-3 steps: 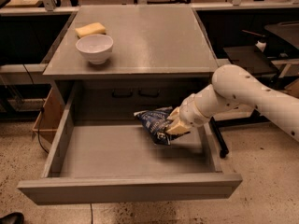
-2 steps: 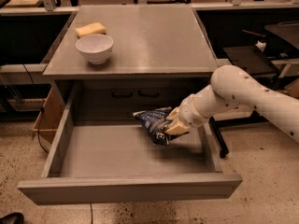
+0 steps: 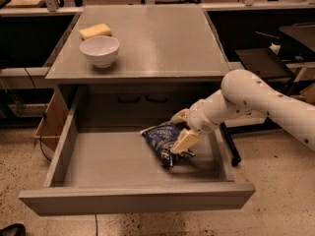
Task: Place blue chip bag into top drawer
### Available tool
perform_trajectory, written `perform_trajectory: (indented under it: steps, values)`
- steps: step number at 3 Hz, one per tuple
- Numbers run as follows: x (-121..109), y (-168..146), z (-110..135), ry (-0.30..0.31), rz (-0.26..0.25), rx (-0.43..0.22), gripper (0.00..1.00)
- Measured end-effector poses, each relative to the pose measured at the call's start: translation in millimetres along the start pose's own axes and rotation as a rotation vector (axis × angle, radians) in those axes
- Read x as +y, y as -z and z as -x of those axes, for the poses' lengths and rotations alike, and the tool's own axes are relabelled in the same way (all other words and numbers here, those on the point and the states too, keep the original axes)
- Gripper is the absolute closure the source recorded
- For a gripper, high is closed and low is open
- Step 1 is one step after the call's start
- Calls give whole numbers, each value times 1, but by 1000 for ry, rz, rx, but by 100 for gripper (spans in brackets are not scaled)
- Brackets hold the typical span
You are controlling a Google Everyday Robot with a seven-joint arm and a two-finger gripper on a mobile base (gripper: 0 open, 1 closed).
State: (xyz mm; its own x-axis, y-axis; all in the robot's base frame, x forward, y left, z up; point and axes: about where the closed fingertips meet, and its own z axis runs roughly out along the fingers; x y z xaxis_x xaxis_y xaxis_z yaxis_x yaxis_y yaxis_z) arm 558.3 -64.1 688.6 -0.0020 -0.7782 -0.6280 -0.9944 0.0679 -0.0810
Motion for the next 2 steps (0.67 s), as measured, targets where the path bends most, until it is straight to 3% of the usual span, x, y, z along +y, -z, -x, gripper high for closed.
perform_trajectory:
  steps: [1,2]
  values:
    - [-1,19,5,2,-27,-20,0]
    - [-4,66,12,10,-84,-34,0]
